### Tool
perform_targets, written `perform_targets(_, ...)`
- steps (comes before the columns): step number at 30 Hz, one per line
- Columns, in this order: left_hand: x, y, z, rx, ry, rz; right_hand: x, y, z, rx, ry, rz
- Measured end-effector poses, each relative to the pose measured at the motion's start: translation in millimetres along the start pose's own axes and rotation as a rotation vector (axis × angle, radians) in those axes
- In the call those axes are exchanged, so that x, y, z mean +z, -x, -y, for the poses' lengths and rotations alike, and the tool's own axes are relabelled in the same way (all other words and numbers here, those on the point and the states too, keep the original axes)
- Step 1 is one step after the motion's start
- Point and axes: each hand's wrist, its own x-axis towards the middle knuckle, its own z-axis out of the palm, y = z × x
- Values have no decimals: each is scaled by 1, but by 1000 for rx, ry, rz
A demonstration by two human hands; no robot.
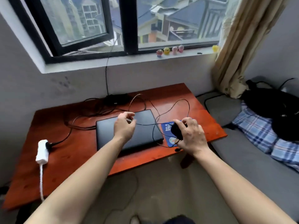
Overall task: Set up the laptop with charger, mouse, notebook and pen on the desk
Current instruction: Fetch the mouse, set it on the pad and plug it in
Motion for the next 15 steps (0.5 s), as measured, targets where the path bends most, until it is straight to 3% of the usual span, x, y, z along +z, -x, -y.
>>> perform_targets(5, 55, -70, -12, 174, -123, -63, 30, -73, -49, 73, -51, -53)
perform_targets(8, 92, -103, -11, 180, -183, -103, 61, -118, -78, 122, -121, 20)
perform_targets(15, 166, -160, -16, 34, -379, -2, 138, -203, -136, 344, -463, 491)
